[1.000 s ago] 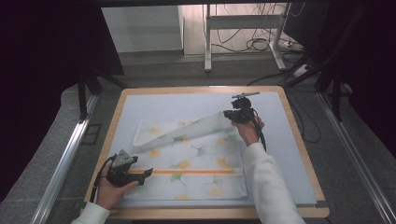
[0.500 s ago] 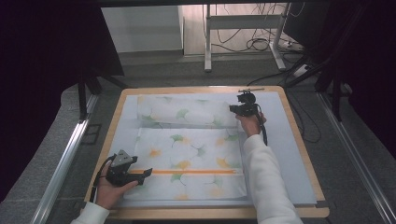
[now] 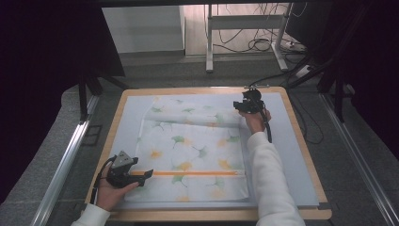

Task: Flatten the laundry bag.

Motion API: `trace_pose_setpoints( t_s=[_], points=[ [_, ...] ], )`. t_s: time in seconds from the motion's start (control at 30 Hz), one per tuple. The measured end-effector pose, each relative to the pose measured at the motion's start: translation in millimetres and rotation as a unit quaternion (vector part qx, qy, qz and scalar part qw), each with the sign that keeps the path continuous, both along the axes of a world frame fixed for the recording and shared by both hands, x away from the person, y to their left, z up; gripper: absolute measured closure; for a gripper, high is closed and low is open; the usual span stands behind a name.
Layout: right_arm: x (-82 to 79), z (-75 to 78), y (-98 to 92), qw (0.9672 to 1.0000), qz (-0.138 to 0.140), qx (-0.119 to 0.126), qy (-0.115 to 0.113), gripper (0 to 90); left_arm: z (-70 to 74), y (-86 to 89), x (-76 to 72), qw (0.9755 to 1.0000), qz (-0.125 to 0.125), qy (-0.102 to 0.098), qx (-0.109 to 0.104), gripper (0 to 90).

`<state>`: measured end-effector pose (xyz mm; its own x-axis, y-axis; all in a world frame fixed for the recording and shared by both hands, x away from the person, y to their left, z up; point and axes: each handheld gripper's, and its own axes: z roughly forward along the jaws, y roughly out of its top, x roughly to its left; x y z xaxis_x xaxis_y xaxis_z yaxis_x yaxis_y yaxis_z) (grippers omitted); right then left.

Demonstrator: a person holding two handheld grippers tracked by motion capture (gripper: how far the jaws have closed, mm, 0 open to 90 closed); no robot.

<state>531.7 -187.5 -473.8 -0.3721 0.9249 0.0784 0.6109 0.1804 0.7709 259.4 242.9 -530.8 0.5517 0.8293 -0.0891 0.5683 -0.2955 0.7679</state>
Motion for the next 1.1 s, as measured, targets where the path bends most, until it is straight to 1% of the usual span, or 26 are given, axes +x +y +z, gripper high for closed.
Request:
trace_pose_setpoints(
  t_s=[0.07, 0.1, 0.13, 0.17, 0.2, 0.23, 0.27, 0.3, 0.33, 0.37, 0.43, 0.47, 0.53, 0.57, 0.6, 0.63, 0.67, 0.7, 0.73, 0.77, 0.8, 0.87, 0.9, 1.0, 1.03, 1.1],
  points=[
    [-3.2, 2.8, -0.1, 1.0000, 0.005, 0.001, -0.004, 50.5, -0.1, -0.4, -0.1, 1.0000, 0.000, 0.000, 0.000, 19.3],
    [-11.0, 8.2, 0.6, 0.9996, 0.025, 0.007, -0.011, 51.3, 0.0, -0.8, -0.3, 1.0000, -0.001, 0.000, 0.001, 19.3],
    [-15.7, 10.8, 1.5, 0.9991, 0.040, 0.012, -0.011, 53.0, 0.2, -1.2, -0.4, 1.0000, -0.001, 0.000, 0.002, 19.3],
    [-15.7, 10.8, 1.5, 0.9991, 0.040, 0.012, -0.011, 53.0, 0.3, -1.7, -0.7, 1.0000, -0.002, -0.001, 0.003, 19.3],
    [-25.6, 15.1, 4.7, 0.9972, 0.072, 0.018, -0.010, 57.1, 0.4, -2.3, -0.8, 1.0000, -0.002, -0.001, 0.002, 19.3],
    [-31.0, 16.8, 7.0, 0.9959, 0.088, 0.018, -0.010, 59.7, 0.7, -3.2, -1.1, 1.0000, -0.002, -0.002, 0.003, 19.3],
    [-31.0, 16.8, 7.0, 0.9959, 0.088, 0.018, -0.010, 59.7, 0.7, -3.2, -1.1, 1.0000, -0.002, -0.002, 0.003, 19.3],
    [-41.2, 19.3, 12.5, 0.9927, 0.119, 0.012, -0.007, 67.1, 0.8, -3.7, -1.0, 1.0000, -0.003, -0.002, 0.003, 19.3],
    [-41.2, 19.3, 12.5, 0.9927, 0.119, 0.012, -0.007, 67.1, 0.8, -3.7, -1.0, 1.0000, -0.003, -0.002, 0.003, 19.3],
    [-49.7, 20.4, 18.4, 0.9891, 0.147, 0.004, 0.005, 76.6, 0.8, -3.9, -0.9, 1.0000, -0.003, -0.001, 0.004, 19.3],
    [-56.5, 19.2, 24.4, 0.9850, 0.172, -0.002, 0.016, 82.8, 0.7, -4.1, -0.9, 1.0000, -0.003, -0.001, 0.004, 19.3],
    [-59.1, 17.7, 27.3, 0.9830, 0.183, -0.006, 0.020, 84.9, 0.7, -4.1, -0.9, 1.0000, -0.003, -0.001, 0.004, 19.3],
    [-62.7, 14.1, 32.6, 0.9800, 0.197, -0.009, 0.028, 87.2, 0.7, -4.1, -0.9, 1.0000, -0.002, -0.001, 0.004, 19.3],
    [-63.8, 12.3, 34.8, 0.9788, 0.202, -0.012, 0.031, 87.9, 0.7, -4.1, -0.9, 1.0000, -0.002, -0.001, 0.004, 19.2],
    [-63.8, 12.3, 34.8, 0.9788, 0.202, -0.012, 0.031, 87.9, 0.7, -4.1, -0.9, 1.0000, -0.002, -0.001, 0.004, 19.2],
    [-64.5, 8.3, 39.4, 0.9772, 0.208, -0.014, 0.038, 88.7, 0.6, -4.1, -0.9, 1.0000, -0.003, -0.001, 0.005, 19.2],
    [-64.5, 8.3, 39.4, 0.9772, 0.208, -0.014, 0.038, 88.7, 0.6, -4.1, -0.9, 1.0000, -0.003, -0.001, 0.005, 19.3],
    [-63.7, 4.5, 43.8, 0.9761, 0.212, -0.017, 0.045, 88.9, 0.7, -4.0, -0.9, 1.0000, -0.002, -0.001, 0.005, 19.2],
    [-63.7, 4.5, 43.8, 0.9761, 0.212, -0.017, 0.045, 88.9, 0.7, -3.8, -0.9, 1.0000, -0.002, -0.001, 0.004, 19.2],
    [-62.2, 0.3, 48.6, 0.9750, 0.216, -0.023, 0.048, 89.0, 0.5, -3.6, -0.7, 1.0000, -0.002, -0.001, 0.003, 19.2],
    [-62.2, 0.3, 48.6, 0.9750, 0.216, -0.023, 0.048, 89.0, 0.5, -3.6, -0.7, 1.0000, -0.002, -0.001, 0.003, 19.3],
    [-60.8, -4.1, 53.9, 0.9735, 0.220, -0.027, 0.054, 89.1, 0.4, -3.7, -0.6, 1.0000, -0.002, -0.001, 0.003, 19.2],
    [-59.0, -8.6, 58.8, 0.9726, 0.223, -0.033, 0.059, 89.1, 0.4, -3.8, -0.7, 1.0000, -0.002, -0.001, 0.002, 19.2],
    [-56.9, -12.9, 62.8, 0.9721, 0.223, -0.037, 0.063, 89.1, 0.8, -3.8, -1.2, 1.0000, -0.002, -0.001, 0.001, 19.2],
    [-54.1, -17.4, 65.7, 0.9720, 0.221, -0.045, 0.066, 89.1, 0.8, -3.9, -1.3, 1.0000, -0.003, -0.002, 0.001, 19.2],
    [-50.9, -21.9, 67.1, 0.9730, 0.214, -0.051, 0.071, 89.1, 0.8, -3.7, -1.2, 1.0000, -0.003, -0.002, 0.001, 19.2]
  ],
)
